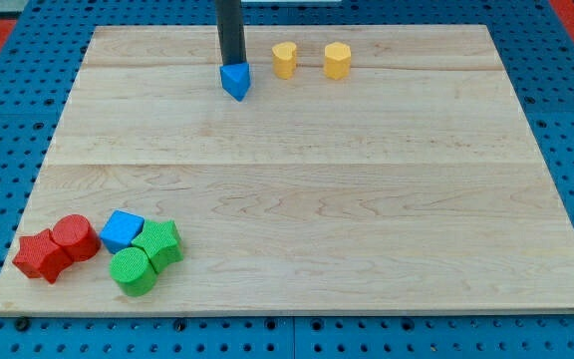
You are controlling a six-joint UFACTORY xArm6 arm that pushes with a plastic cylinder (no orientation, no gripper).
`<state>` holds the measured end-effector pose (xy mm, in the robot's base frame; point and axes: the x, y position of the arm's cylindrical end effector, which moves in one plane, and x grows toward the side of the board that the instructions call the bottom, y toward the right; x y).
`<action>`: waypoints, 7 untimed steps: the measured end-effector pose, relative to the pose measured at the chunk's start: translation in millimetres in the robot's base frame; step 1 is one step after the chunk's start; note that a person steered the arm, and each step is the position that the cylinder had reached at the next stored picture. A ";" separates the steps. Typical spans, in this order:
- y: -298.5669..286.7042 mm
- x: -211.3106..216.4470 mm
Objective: Move the blue triangle towards the center left
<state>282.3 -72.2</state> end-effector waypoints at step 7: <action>19.8 110.1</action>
<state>392.4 -52.4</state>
